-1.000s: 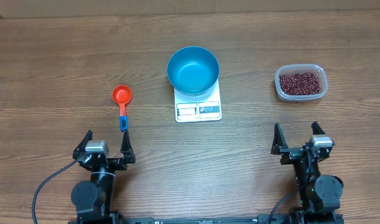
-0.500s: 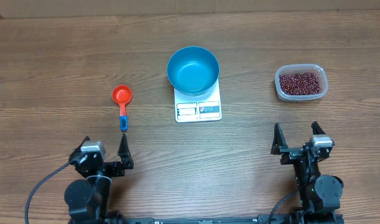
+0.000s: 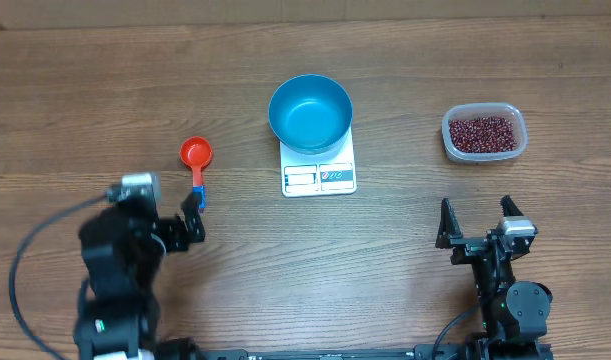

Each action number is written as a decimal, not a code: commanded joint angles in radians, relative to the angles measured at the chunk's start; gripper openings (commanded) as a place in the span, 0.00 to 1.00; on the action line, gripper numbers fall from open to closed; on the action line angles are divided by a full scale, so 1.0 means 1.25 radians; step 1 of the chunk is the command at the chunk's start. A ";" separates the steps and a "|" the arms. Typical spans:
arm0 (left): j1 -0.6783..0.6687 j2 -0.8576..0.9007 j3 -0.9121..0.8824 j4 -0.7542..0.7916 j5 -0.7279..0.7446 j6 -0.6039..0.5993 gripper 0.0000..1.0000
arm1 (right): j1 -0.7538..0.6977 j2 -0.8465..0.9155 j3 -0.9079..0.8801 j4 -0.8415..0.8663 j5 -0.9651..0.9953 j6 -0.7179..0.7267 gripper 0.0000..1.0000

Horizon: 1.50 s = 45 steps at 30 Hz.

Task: Scoop item into bowl and weigh 150g on scale
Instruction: 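Reach the left gripper down to the red scoop and grasp it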

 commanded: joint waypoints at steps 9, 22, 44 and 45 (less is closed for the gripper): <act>0.009 0.338 0.359 -0.220 -0.034 0.062 1.00 | -0.004 -0.008 -0.008 0.004 0.002 -0.001 1.00; 0.009 0.665 0.725 -0.548 -0.048 0.107 0.99 | -0.005 -0.008 -0.008 0.004 0.002 -0.001 1.00; 0.009 0.927 0.791 -0.515 -0.047 0.120 1.00 | -0.005 -0.008 -0.008 0.004 0.002 -0.001 1.00; 0.009 0.933 0.791 -0.506 -0.048 0.120 1.00 | -0.005 -0.008 -0.008 0.004 0.002 -0.001 1.00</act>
